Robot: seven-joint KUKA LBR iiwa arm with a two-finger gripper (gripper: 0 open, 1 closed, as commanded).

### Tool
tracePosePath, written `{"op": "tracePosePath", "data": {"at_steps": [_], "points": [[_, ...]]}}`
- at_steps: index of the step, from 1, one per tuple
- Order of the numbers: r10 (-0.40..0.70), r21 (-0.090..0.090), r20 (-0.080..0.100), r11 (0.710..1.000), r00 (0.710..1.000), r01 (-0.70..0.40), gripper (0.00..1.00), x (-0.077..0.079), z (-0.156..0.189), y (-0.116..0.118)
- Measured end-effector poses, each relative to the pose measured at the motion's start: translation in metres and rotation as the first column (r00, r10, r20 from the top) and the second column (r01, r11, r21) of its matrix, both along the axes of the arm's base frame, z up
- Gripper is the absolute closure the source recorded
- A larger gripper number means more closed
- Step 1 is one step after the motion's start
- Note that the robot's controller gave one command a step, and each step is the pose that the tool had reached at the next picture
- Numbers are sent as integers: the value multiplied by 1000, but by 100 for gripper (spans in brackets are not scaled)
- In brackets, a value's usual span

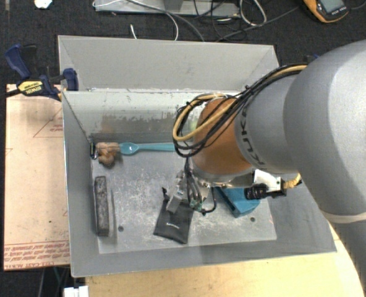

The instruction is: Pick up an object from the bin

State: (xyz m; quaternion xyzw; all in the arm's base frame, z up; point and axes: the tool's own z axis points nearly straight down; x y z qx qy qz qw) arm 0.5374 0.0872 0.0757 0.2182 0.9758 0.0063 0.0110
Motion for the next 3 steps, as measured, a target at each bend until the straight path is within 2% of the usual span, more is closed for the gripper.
{"op": "tracePosePath", "data": {"at_steps": [1, 2, 3], "points": [[0, 0, 0, 1000, 1000, 0, 100, 0, 0, 0], [60, -2, -5, 998, 998, -60, 100, 1, 57, -1], [50, -2, -8, 999, 999, -50, 100, -2, 133, 12]]}}
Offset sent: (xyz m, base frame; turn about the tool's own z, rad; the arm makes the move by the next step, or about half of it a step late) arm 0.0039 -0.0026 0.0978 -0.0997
